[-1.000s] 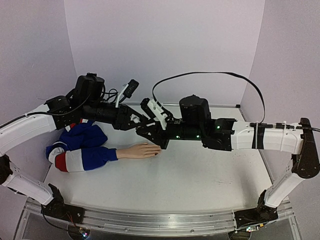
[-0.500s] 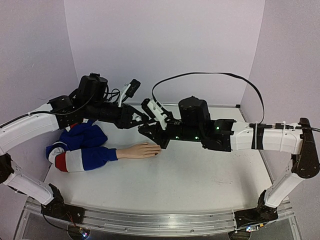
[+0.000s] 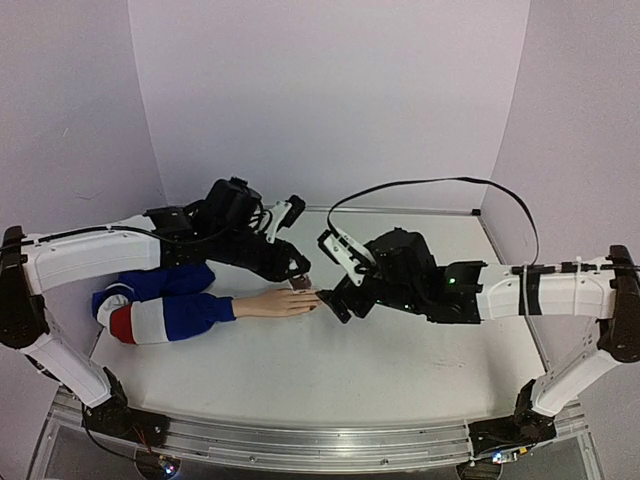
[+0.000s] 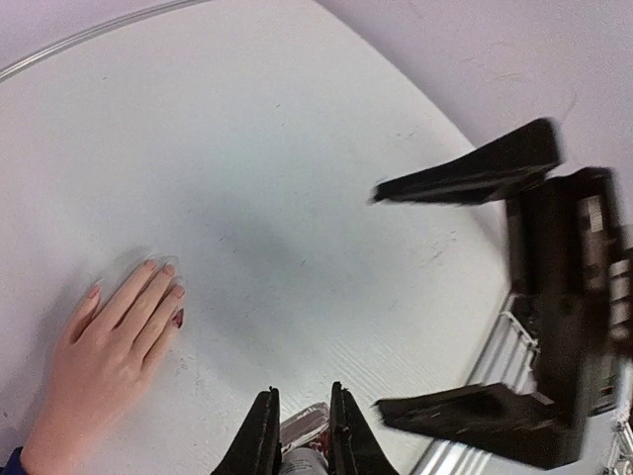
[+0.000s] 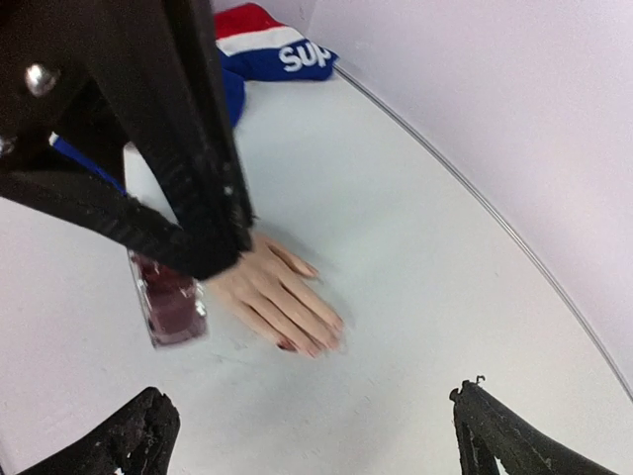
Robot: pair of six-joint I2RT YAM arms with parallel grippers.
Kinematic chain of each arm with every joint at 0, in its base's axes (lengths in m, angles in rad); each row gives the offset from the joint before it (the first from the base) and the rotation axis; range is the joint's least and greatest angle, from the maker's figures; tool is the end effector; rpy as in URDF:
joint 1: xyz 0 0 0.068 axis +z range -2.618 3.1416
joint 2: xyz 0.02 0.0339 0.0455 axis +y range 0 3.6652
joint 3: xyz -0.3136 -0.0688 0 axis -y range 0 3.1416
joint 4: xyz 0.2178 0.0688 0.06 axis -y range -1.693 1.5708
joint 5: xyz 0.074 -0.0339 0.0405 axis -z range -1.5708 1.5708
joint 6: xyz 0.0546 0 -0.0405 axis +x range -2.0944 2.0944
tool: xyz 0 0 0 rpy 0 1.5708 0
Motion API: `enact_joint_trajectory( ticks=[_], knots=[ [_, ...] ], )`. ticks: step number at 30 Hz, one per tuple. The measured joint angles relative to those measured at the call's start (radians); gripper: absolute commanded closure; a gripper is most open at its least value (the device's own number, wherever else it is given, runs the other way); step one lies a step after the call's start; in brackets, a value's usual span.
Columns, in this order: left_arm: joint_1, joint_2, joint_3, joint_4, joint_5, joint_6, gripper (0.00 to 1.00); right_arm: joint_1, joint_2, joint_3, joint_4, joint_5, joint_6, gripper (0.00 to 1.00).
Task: Paint the nails
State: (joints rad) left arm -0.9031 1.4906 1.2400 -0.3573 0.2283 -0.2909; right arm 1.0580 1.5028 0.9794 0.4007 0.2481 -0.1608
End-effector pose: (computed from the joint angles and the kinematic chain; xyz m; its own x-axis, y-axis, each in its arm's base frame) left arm 0.1916 -0.2630 0.3576 -0.5912 0.2985 -0.7493 0.7415 0.5667 -0.3593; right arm 0.1801 0.2926 0.3539 0.0568 -0.2154 -0.9749 -0.7254 0.6620 -0.1886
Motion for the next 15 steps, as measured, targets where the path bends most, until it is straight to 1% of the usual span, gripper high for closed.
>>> enact_joint_trajectory(
  ticks=[3,7,9,15],
  knots=[
    [-0.018,0.05,-0.054,0.037,-0.077,-0.006,1.0,-0.017,-0.093,-0.063,-0.041,0.087,0.005,0.02],
    [-0.045,0.111,-0.143,0.079,-0.18,-0.03,1.0,-0.071,-0.23,-0.114,-0.057,0.203,0.025,0.02],
    [-0.067,0.141,-0.193,0.107,-0.241,-0.044,0.98,-0.103,-0.308,-0.138,-0.059,0.265,0.039,0.02],
    [-0.136,0.179,-0.284,0.184,-0.369,-0.081,0.96,-0.128,-0.465,-0.192,-0.046,0.349,0.066,0.02]
  ],
)
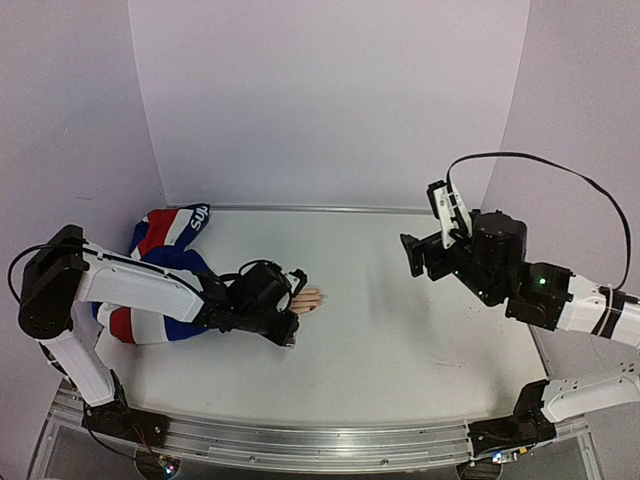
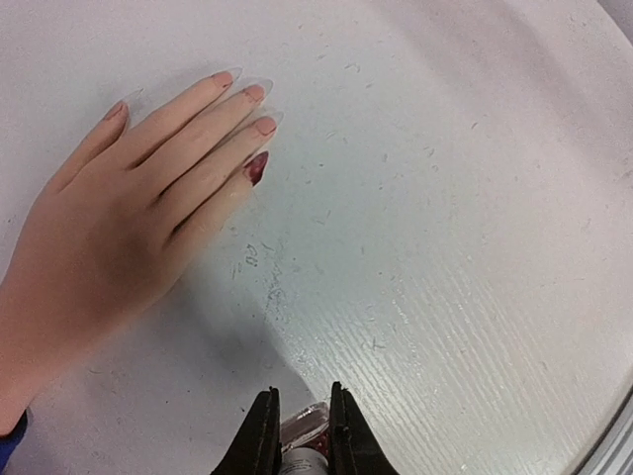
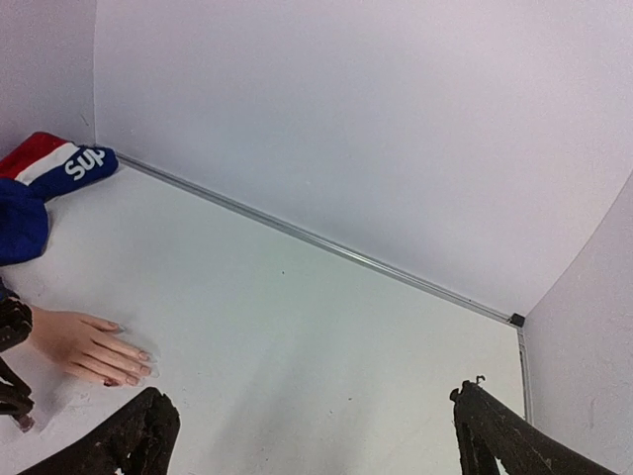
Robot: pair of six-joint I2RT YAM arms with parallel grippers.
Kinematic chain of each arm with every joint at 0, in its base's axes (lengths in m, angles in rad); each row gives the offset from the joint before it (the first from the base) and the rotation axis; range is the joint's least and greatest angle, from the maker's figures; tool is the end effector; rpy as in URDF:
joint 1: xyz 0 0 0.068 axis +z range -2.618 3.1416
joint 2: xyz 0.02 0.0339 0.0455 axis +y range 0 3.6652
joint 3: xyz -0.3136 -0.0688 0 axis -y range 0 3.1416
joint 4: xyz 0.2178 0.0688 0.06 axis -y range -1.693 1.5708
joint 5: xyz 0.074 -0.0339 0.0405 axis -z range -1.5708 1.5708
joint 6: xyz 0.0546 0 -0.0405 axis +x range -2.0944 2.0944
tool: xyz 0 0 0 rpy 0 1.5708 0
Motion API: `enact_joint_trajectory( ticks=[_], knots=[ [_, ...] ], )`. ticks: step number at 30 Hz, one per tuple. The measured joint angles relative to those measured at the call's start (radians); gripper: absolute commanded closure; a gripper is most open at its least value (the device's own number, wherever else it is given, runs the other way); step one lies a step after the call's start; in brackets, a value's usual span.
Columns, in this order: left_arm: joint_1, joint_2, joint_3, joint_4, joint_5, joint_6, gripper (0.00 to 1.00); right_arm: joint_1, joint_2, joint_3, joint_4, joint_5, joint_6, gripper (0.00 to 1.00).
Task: Paint the nails
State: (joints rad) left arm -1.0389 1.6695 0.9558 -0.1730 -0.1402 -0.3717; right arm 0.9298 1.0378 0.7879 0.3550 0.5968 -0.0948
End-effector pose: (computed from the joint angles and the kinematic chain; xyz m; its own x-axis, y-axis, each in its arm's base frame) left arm 0.1769 -0.2855 0.2291 -0.6599 0.4123 -0.6281 0.6106 0.7814 -0.1286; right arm 0.1472 0.1460 0.4004 0.0936 -0.0055 -0.9956 -0.3213 0.9463 -0.0354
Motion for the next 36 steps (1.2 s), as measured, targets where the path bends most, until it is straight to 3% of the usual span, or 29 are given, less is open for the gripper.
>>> enact_joint_trajectory(
  ticks=[7,19,21,27,36],
  knots=[
    [-0.014,0.026,-0.043,0.068,-0.082,-0.024,0.81,0.0,-0.142,-0.084,0.046,0.055,0.021,0.02],
    [-0.016,0.005,-0.091,0.103,-0.1,-0.043,0.4,0.0,-0.206,-0.039,0.063,0.118,0.013,0.02],
    [-0.016,-0.039,-0.095,0.096,-0.101,-0.03,0.32,0.0,-0.206,-0.015,0.059,0.126,0.013,0.02],
    [0.021,-0.285,-0.087,0.088,-0.087,0.008,0.2,0.0,-0.184,0.087,0.01,0.146,0.016,0.02],
    [0.214,-0.618,0.005,0.073,-0.102,0.128,0.01,0.0,-0.178,0.142,-0.035,0.151,0.029,0.02]
  ],
)
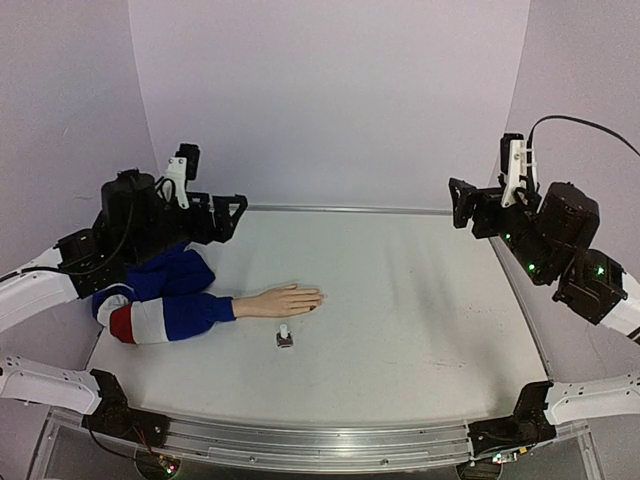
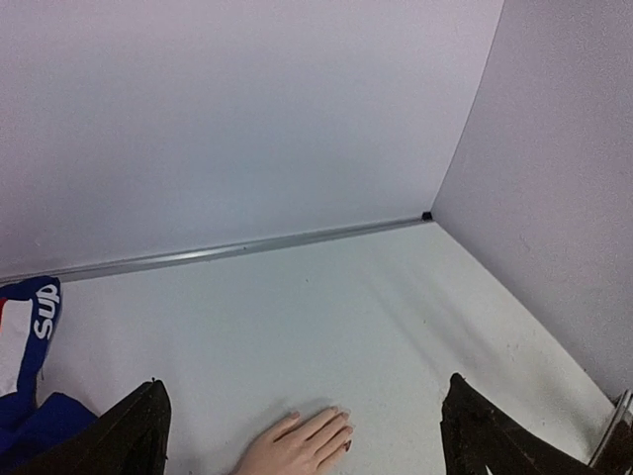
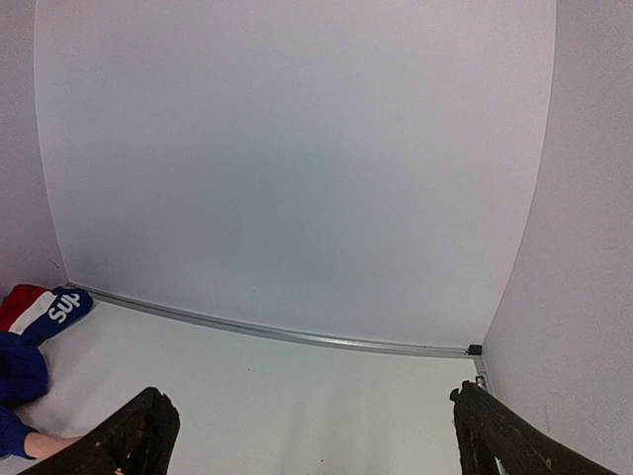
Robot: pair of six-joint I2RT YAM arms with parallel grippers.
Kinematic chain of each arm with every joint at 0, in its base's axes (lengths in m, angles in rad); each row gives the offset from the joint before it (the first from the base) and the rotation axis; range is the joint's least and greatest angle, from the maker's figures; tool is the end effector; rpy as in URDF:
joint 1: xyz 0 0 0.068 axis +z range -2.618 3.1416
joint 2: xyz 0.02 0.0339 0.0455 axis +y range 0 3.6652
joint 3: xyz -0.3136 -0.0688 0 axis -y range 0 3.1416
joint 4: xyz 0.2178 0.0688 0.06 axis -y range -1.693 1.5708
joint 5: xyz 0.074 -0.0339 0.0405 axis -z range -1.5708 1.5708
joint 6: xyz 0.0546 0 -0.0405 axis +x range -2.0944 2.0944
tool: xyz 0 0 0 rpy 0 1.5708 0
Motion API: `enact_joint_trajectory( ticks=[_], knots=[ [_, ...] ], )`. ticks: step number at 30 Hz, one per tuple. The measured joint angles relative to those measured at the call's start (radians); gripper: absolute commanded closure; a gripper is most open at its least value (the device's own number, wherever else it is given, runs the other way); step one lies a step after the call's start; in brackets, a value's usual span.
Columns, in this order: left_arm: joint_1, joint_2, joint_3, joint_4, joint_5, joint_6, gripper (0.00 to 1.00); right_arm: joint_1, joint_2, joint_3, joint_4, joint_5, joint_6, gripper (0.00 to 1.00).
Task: Paint the nails
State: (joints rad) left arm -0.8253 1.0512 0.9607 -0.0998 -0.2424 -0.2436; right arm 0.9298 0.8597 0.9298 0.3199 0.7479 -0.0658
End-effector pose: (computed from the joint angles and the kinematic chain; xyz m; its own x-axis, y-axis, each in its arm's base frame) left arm 0.1530 -0.1464 0.4018 -0.2580 -0.0657 -0.9639 0.5061 0.8407 -0.1928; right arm 0.1098 0.0851 0.4696 0.2408 0.2421 -0.9399 -0.1960 0.9606 0.1972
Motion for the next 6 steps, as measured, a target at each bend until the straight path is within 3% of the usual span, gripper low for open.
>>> enact_joint_trajectory(
  ticks=[6],
  knots=[
    [0.001,-0.114,0.029,-0.018,-0.092,0.106,0.01,0.0,0.006,0.0,-0.014,0.004,0.01,0.02]
  ],
)
